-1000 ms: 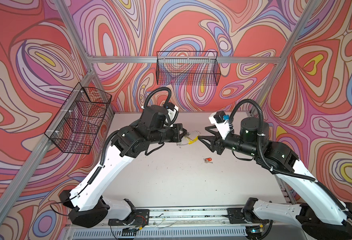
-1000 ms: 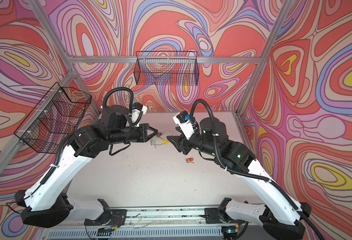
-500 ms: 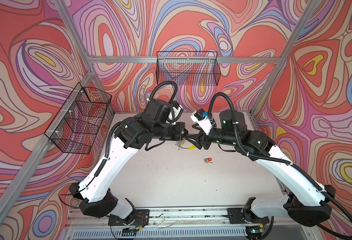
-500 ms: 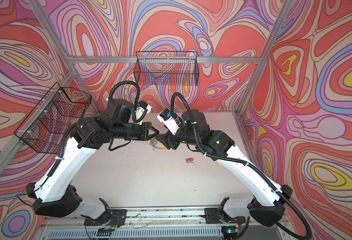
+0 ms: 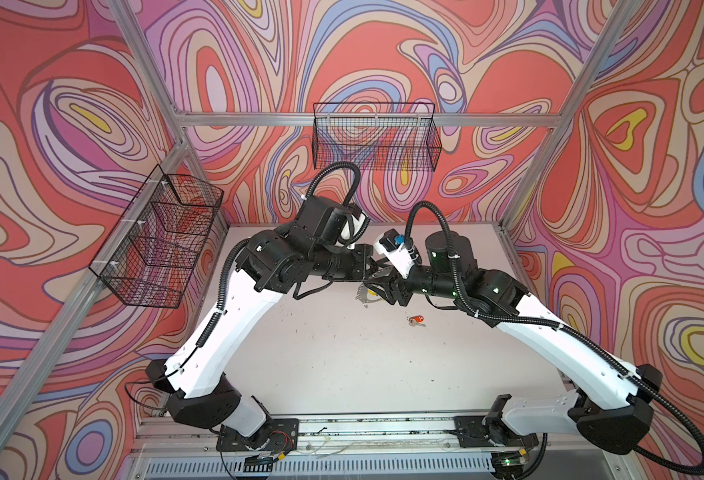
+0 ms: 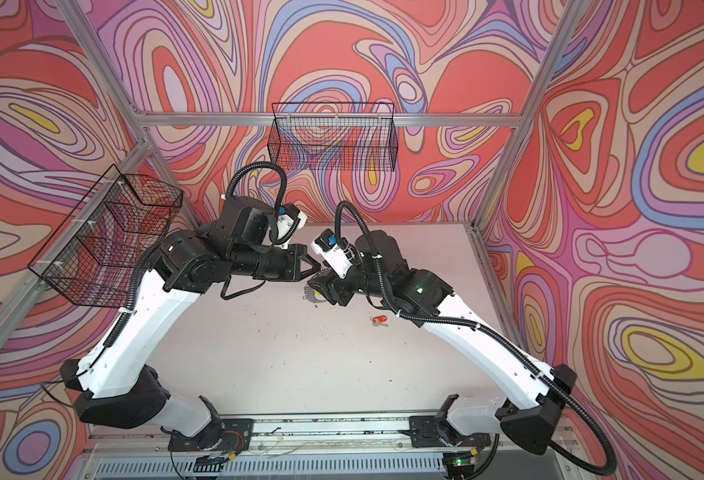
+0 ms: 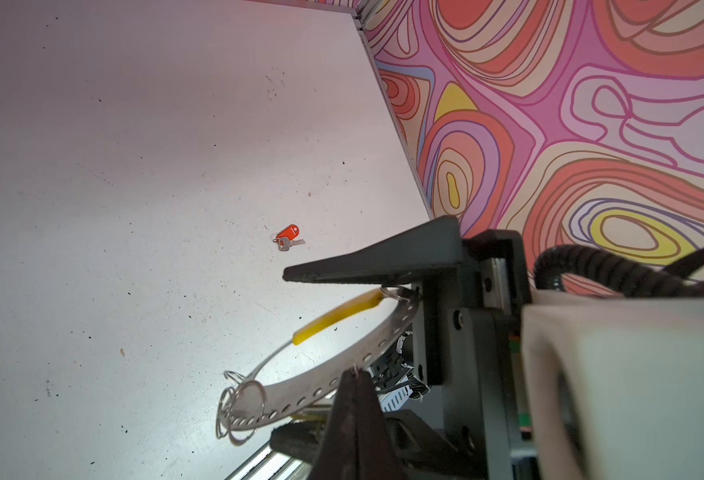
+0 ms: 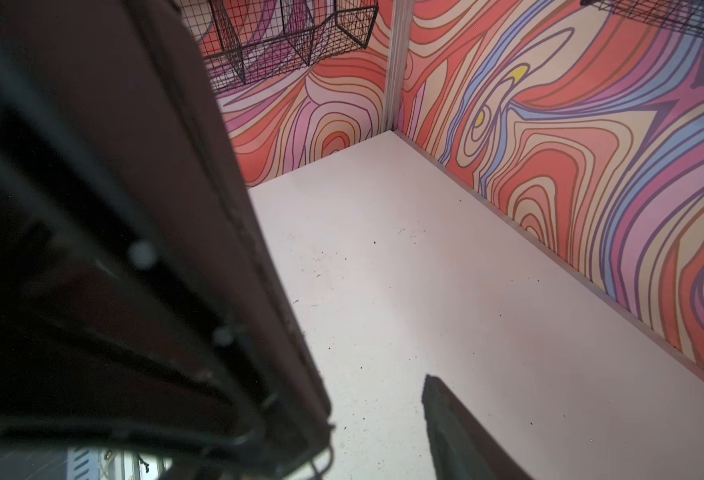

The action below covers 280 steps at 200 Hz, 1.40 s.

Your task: Put the keys on the keyring

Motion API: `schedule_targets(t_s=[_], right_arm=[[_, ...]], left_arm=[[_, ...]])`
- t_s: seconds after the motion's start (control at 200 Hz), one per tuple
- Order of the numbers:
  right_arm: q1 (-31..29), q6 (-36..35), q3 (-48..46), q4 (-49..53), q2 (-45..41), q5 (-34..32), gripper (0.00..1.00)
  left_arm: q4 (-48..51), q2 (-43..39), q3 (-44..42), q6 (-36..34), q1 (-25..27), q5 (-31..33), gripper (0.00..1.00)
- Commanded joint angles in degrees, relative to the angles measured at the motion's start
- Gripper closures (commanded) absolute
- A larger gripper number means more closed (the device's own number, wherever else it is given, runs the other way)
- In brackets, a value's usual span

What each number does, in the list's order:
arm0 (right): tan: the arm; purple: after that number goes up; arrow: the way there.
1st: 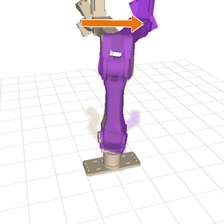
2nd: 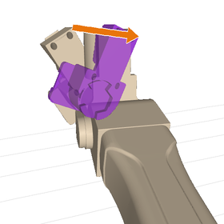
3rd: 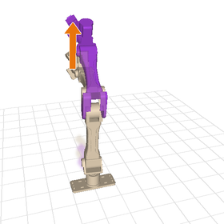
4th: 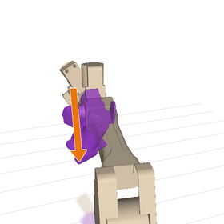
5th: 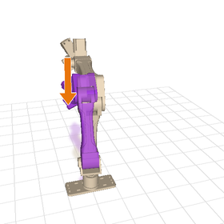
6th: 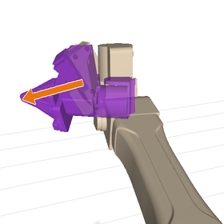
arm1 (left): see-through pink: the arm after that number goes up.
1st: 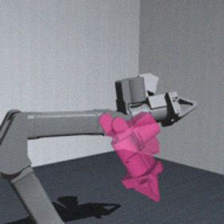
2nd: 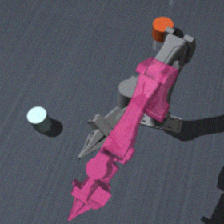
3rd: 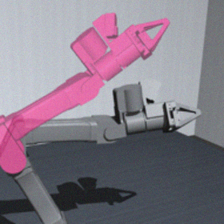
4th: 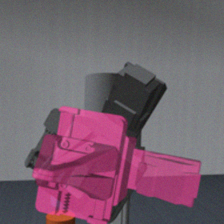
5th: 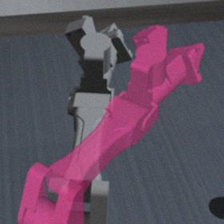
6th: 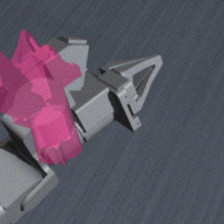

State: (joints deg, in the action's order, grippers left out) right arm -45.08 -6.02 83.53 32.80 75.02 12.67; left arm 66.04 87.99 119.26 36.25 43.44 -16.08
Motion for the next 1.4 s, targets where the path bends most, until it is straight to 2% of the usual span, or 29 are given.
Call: schedule_targets(t_s=[0.0,0.356,0.491,0.651,0.731,1.077,1.172,1.397], right_arm=[[-0.14,-0.13,-0.23,-2.72,-2.33,-3.17,0.42],[-0.18,-0.99,0.75,1.64,-2.69,-6.82,0.72],[-0.18,-0.75,0.58,1.65,-3.19,-7.24,0.77],[-0.18,-0.54,0.49,1.13,-3.66,-7.32,0.96],[-0.18,-0.34,0.24,0.46,-3.82,-7.1,1.0],[-0.14,4.44,-2.34,-4.11,-5.41,0.18,1.0],[-0.14,7.0,-2.93,-5.04,-5.5,1.73,1.0],[-0.18,16.67,-4.94,-9.8,-5.85,3.59,1.0]], left_arm=[[1.3,-0.04,0.94,0.66,-0.02,0.54,1.0],[1.96,-0.52,0.97,0.37,-0.02,1.38,1.0],[2.24,-0.87,1.06,0.14,-0.02,1.61,1.0],[2.64,-1.01,1.06,-0.27,-0.02,0.91,1.0],[2.65,-1.14,0.65,-0.52,-0.02,0.69,1.0],[-1.27,-3.38,-3.71,-0.29,-0.35,0.13,1.0],[-5.83,-5.84,-7.86,1.11,-1.18,-1.69,0.84],[-16.95,-13.13,-18.34,3.42,-2.57,-3.56,0.63]])
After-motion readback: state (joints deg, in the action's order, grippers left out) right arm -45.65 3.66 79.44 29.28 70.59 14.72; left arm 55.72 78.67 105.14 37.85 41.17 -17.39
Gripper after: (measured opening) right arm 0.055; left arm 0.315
